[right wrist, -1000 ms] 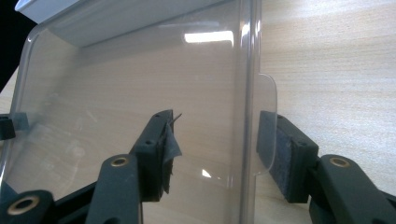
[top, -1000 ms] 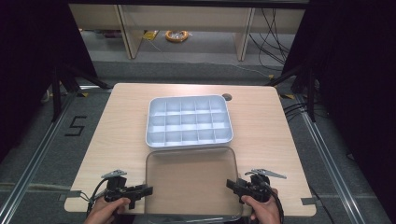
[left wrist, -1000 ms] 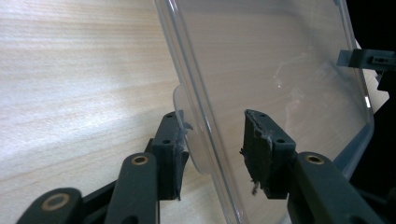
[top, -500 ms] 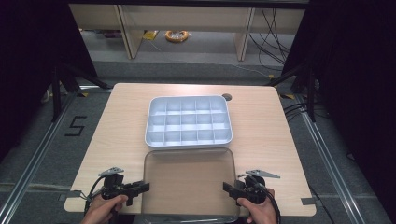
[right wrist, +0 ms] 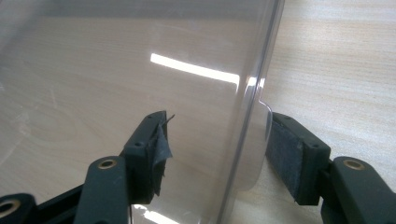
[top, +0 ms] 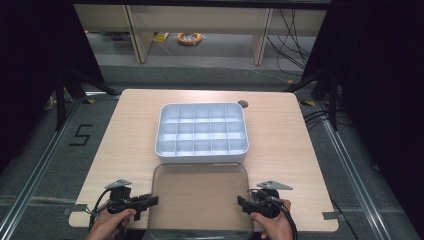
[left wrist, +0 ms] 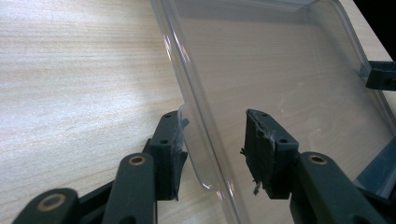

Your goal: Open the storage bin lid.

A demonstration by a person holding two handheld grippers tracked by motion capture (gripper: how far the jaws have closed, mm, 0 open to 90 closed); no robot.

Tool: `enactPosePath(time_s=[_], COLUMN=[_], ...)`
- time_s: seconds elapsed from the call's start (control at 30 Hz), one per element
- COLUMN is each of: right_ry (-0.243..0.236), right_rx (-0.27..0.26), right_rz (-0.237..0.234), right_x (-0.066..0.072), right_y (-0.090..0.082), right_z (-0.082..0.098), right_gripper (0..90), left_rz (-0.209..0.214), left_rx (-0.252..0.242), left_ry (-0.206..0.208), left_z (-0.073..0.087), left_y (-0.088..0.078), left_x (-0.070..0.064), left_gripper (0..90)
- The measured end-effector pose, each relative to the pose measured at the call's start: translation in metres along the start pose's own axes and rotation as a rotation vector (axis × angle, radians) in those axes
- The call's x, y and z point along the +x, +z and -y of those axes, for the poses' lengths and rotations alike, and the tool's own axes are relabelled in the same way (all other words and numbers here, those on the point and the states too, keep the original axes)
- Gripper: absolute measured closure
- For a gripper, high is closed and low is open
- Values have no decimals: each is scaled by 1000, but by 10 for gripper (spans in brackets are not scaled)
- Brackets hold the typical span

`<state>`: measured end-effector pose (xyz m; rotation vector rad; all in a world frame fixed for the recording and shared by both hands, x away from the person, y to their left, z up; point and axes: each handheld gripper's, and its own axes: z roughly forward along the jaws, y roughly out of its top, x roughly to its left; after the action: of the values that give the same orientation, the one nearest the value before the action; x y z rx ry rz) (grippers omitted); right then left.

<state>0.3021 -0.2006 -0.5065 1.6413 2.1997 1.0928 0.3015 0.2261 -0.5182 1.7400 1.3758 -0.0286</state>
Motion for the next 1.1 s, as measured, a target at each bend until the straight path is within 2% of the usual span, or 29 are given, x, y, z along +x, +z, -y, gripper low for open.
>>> enactPosePath(time_s=[0.27, 0.37, 0.4, 0.5, 0.53, 0.57, 0.6, 0.67, 0.73, 0.8, 0.83, 0.9, 0.93, 1.1], right_ry=[5, -3, -2, 5, 0, 0, -9, 13, 1, 17, 15, 10, 12, 8], right_rx=[17, 7, 5, 14, -22, -22, -27, -23, -37, -42, -61, -59, -83, -128], right_rz=[-5, -7, -8, -1, 4, 4, 12, 11, 12, 14, 5, 4, 3, -8], right_x=[2, 0, 0, 0, -2, -2, -3, -5, -7, -6, -7, -7, -8, -10], right_y=[-1, 0, 0, -1, -3, -3, -4, -4, -5, -7, -7, -9, -11, -15], right_z=[0, 0, 0, 0, -2, -2, -3, -3, -4, -5, -5, -7, -9, -12], right_gripper=[413, 422, 423, 421, 418, 418, 414, 415, 415, 412, 409, 407, 398, 371], left_rz=[-6, -13, -24, -30, -51, -51, -59, -88, -101, -97, -93, -96, -98, -71], left_rx=[-5, -3, -1, -3, 4, 4, -23, -48, -67, -74, -86, -95, -98, -104], left_ry=[-2, 12, 28, 35, 58, 58, 56, 70, 71, 61, 60, 64, 82, 96], left_z=[0, 1, 1, 1, 0, 0, -1, -4, -8, -9, -11, -12, -13, -13], left_y=[-1, -1, 0, 0, -2, -2, -2, -6, -10, -11, -13, -14, -14, -13], left_x=[1, 0, -1, -1, 0, 0, 0, 1, 5, 7, 9, 9, 9, 7], left_gripper=[564, 555, 550, 536, 515, 519, 519, 478, 471, 457, 451, 434, 424, 375])
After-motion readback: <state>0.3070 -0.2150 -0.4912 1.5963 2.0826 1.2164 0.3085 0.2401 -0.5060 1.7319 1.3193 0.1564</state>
